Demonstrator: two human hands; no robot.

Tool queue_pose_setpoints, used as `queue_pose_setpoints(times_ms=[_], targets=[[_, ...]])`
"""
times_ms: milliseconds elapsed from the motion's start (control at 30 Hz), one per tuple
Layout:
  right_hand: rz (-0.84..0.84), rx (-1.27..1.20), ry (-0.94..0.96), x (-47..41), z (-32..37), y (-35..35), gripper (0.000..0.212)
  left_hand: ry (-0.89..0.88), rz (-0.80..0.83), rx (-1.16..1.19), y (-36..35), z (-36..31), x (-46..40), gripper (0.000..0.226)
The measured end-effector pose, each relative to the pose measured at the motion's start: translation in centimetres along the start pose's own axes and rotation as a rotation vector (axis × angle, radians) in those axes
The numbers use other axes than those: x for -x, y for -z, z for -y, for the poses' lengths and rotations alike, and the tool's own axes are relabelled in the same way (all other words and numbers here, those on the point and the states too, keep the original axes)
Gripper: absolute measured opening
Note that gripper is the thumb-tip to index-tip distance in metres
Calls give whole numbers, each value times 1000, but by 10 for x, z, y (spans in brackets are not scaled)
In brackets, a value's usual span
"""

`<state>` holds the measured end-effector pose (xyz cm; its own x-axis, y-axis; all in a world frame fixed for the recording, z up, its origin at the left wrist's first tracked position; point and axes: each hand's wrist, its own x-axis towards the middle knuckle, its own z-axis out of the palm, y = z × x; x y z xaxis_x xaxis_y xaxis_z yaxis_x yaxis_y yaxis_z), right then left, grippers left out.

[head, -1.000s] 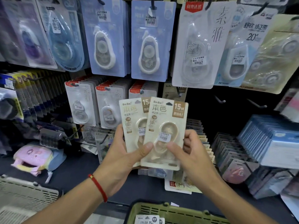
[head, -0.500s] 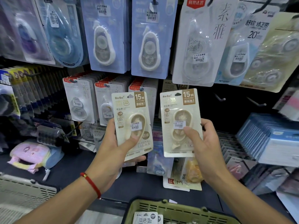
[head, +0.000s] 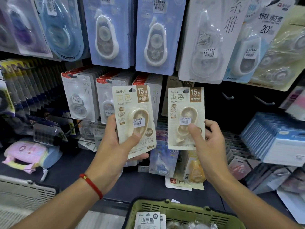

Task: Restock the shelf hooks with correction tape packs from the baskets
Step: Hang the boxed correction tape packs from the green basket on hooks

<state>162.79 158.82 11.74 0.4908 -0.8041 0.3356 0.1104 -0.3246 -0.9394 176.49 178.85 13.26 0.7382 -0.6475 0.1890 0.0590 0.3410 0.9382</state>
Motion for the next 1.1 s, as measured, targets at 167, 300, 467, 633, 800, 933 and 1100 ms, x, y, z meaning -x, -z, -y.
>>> queue_pose_setpoints(times_ms=[167,300,467,633,800,933,1100], targets=[[-36,240,-9,-50,-27,-27,49,-80,97,-108,-2,3,-3,48],[-93,410,-40,-102,-36,-47,57,-135,123,-203,-3,6,-3,48],[-200,780,144,-100,-49,-46,59,-163,121,-227,2,6,-5,51],[42,1272,709,-98,-50,-38,68,-189,111,-240,5,5,-6,52],[201,1469,560,-118,-42,-44,87,-191,91,-273,6,7,-7,55],[176,1466,548,-116,-42,-50,87,-172,101,-270,8,8,-8,56],[123,1174,540,-88,-28,-42,49,-141,127,-229,7,10,-8,52]])
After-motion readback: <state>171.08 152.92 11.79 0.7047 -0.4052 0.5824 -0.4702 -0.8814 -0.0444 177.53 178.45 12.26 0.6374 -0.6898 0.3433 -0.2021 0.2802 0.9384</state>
